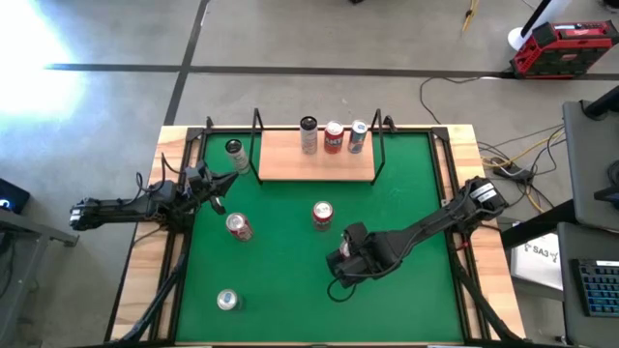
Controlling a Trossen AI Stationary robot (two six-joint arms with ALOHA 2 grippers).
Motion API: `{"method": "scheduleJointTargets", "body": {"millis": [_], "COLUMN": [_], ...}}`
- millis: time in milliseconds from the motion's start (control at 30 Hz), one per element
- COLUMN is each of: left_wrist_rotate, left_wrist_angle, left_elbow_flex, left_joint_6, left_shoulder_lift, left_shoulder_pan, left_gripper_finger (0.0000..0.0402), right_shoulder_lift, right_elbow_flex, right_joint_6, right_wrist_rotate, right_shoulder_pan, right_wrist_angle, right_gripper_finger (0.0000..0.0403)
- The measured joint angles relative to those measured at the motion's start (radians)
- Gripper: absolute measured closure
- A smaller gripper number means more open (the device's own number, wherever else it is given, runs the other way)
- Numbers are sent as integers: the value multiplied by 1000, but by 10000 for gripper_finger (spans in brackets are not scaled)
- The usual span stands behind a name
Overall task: Place canned beverage on shelf
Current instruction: Put the bottom red-white soda can on the shelf
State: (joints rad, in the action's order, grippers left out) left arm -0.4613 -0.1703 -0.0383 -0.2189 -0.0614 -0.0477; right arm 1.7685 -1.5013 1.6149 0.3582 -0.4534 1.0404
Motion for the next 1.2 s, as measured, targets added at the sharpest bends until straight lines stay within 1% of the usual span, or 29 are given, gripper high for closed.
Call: {"method": "scheduleJointTargets", "body": {"millis": [133, 267, 433, 700, 1100, 1200], "left_wrist_rotate": [0, 0, 0, 0, 0, 0], "left_wrist_angle": [0, 0, 0, 0, 0, 0], "left_elbow_flex": [0, 0, 0, 0, 0, 0], "left_joint_6": [0, 0, 0, 0, 0, 0], "left_shoulder_lift": [0, 0, 0, 0, 0, 0], "left_shoulder_pan": [0, 0, 0, 0, 0, 0], "left_gripper_finger": [402, 402, 402, 402, 402, 402], "right_shoulder_lift": [0, 0, 0, 3, 60, 64], "right_elbow_flex": [0, 0, 0, 1, 3, 3], "right_joint_6": [123, 199, 301, 404, 513, 514], "right_wrist_rotate": [-50, -105, -104, -96, -131, -130], "right_shoulder_pan": [2, 2, 3, 30, 55, 55], "right_wrist_angle": [3, 5, 5, 5, 4, 1], "right_gripper_finger": [7, 7, 7, 7, 8, 17]}}
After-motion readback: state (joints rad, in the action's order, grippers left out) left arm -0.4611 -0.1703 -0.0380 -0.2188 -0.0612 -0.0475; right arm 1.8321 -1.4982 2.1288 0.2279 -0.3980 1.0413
